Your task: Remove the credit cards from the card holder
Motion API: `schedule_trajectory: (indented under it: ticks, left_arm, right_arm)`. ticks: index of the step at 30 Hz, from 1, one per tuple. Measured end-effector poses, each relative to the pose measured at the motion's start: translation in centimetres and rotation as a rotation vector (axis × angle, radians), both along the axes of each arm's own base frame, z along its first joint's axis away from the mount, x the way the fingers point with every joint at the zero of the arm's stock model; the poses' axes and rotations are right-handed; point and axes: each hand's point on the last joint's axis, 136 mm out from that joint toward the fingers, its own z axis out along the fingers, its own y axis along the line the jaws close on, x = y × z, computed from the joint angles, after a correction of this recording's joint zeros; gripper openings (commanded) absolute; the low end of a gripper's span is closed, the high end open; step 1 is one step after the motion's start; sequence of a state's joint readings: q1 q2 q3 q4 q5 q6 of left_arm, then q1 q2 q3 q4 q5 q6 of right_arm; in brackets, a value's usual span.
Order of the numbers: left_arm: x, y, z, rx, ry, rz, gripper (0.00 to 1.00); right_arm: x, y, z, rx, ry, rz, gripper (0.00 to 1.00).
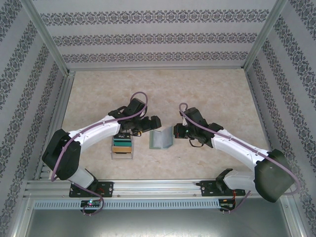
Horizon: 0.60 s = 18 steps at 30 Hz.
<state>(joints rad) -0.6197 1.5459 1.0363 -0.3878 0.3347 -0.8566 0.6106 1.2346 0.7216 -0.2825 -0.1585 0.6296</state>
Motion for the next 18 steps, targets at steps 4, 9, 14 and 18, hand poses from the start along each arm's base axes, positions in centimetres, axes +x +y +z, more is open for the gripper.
schedule_trajectory:
  ticks: [4, 9, 14, 18]
  left_arm:
    - [0.0, -0.4, -0.2, -0.013, 0.008, -0.015, 0.90]
    - [0.0, -0.6, -0.1, -0.024, 0.010, -0.021, 0.88]
    - [0.0, -0.7, -0.1, -0.029, 0.009, -0.024, 0.85]
    - [0.0, -0.9, 0.0, -0.037, 0.007, -0.027, 0.83]
  right_arm:
    - [-0.4, 0.2, -0.2, 0.016, 0.017, 0.008, 0.00]
    - [-1.0, 2.0, 0.7, 0.078, 0.015, 0.058, 0.00]
    - [-0.9, 2.9, 0.5, 0.088, 0.020, 0.080, 0.00]
    - [-0.9, 2.8, 0.4, 0.087, 0.022, 0.077, 0.00]
